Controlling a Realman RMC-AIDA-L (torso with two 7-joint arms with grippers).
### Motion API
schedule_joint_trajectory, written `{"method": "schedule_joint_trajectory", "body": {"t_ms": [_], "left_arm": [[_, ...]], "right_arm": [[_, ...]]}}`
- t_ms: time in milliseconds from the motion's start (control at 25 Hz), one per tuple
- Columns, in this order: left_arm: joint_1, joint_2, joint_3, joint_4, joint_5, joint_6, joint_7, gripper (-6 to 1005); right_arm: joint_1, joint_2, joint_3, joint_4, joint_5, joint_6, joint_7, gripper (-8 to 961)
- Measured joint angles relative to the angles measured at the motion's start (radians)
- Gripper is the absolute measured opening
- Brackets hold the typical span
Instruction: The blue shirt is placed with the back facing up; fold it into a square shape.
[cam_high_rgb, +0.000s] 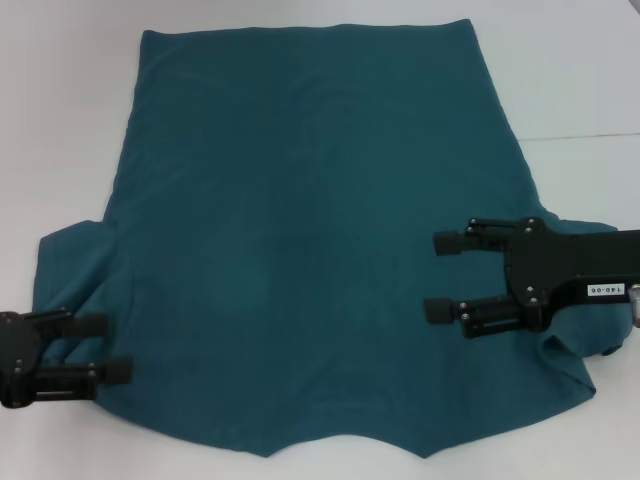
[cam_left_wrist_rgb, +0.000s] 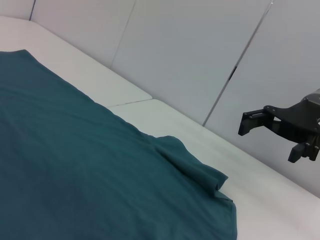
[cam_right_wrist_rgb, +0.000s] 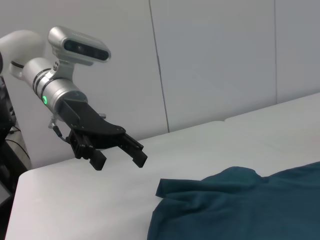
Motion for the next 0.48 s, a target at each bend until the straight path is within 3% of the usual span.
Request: {"method": "schedule_joint_trajectory", "body": {"t_ms": [480], "left_arm": [[0.004,-0.004,0.0,0.001,-0.001,-0.004,-0.001,920]], "right_arm": [[-0.003,0.0,-0.002,-0.002,0.003,-0.013,0.002,939]]}}
